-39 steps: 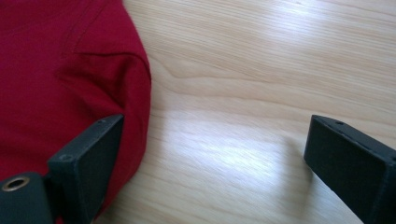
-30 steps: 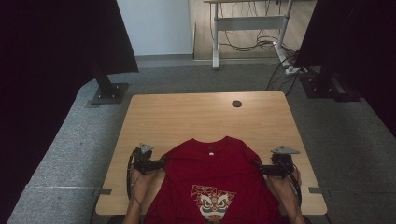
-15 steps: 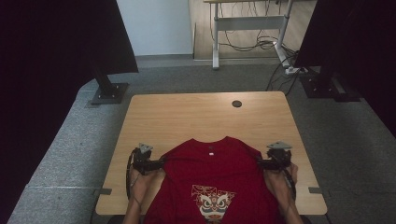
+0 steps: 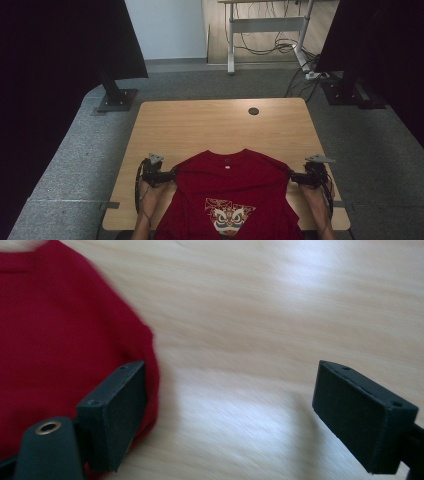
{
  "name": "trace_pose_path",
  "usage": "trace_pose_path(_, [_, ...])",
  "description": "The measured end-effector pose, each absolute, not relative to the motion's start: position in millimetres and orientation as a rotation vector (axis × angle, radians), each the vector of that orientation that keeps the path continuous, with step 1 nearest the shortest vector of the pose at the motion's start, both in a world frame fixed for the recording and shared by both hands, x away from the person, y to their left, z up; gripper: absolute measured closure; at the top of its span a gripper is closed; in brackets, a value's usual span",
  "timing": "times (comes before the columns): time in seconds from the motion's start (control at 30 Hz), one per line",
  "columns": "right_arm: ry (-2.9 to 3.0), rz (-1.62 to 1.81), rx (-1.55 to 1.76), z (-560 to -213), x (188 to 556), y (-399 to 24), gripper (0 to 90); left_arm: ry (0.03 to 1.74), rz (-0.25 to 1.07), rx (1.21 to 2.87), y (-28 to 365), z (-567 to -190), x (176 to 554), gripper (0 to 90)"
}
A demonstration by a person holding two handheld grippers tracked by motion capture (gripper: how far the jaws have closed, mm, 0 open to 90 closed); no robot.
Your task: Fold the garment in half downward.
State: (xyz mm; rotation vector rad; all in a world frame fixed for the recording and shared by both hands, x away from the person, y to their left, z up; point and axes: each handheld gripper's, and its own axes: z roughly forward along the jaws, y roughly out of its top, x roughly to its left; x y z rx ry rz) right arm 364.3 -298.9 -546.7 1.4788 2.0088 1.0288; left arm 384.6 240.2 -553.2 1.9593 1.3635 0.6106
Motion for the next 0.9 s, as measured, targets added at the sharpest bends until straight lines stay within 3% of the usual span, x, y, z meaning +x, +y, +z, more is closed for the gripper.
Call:
trace_pose_path(0.07, [2.081, 1.006, 1.405, -544, 372, -284, 29.6, 1.356, 0.609, 1.963, 240, -553, 385, 17.4])
trace_pose_path(0.17, [2.096, 0.984, 1.391, -544, 373, -282, 33.4, 1.345, 0.606, 1.966, 240, -553, 384, 19.8])
trace_pose_path(0.2, [2.128, 0.957, 1.418, -550, 377, -282, 51.5, 1.317, 0.598, 1.971, 240, -553, 384, 23.3])
trace_pose_path(0.23, [2.128, 0.957, 1.418, -550, 377, -282, 51.5, 1.317, 0.598, 1.971, 240, -553, 384, 26.5])
trace_pose_path(0.27, [2.129, 0.978, 1.437, -551, 376, -285, 61.8, 1.275, 0.587, 1.979, 238, -552, 383, 30.8])
trace_pose_path(0.3, [2.129, 0.978, 1.437, -551, 376, -285, 61.8, 1.275, 0.587, 1.979, 238, -552, 383, 34.6])
trace_pose_path(0.4, [2.141, 0.995, 1.449, -551, 375, -287, 66.2, 1.216, 0.563, 1.993, 234, -552, 383, 34.6])
trace_pose_path(0.43, [2.164, 1.025, 1.473, -550, 372, -287, 77.1, 1.202, 0.555, 1.994, 233, -552, 382, 50.6])
trace_pose_path(0.5, [2.168, 1.061, 1.500, -551, 372, -288, 82.7, 1.180, 0.537, 2.004, 230, -551, 382, 62.2])
trace_pose_path(0.53, [2.168, 1.061, 1.500, -551, 372, -288, 82.7, 1.180, 0.537, 2.004, 230, -551, 382, 67.7])
trace_pose_path(0.57, [2.171, 1.077, 1.512, -551, 372, -288, 84.9, 1.165, 0.510, 2.008, 228, -551, 382, 67.7])
trace_pose_path(0.6, [2.171, 1.077, 1.512, -551, 372, -288, 84.9, 1.165, 0.510, 2.008, 228, -551, 382, 77.1])
trace_pose_path(0.67, [2.172, 1.092, 1.532, -551, 373, -289, 86.6, 1.165, 0.487, 2.001, 228, -551, 382, 80.5])
trace_pose_path(0.8, [2.158, 1.137, 1.506, -544, 368, -287, 87.5, 1.164, 0.457, 1.949, 232, -547, 381, 81.3])
trace_pose_path(0.83, [2.149, 1.212, 1.471, -531, 360, -284, 87.4, 1.120, 0.429, 1.856, 235, -528, 372, 81.4])
trace_pose_path(0.9, [2.151, 1.239, 1.458, -527, 357, -283, 87.5, 1.104, 0.421, 1.840, 235, -524, 369, 81.4])
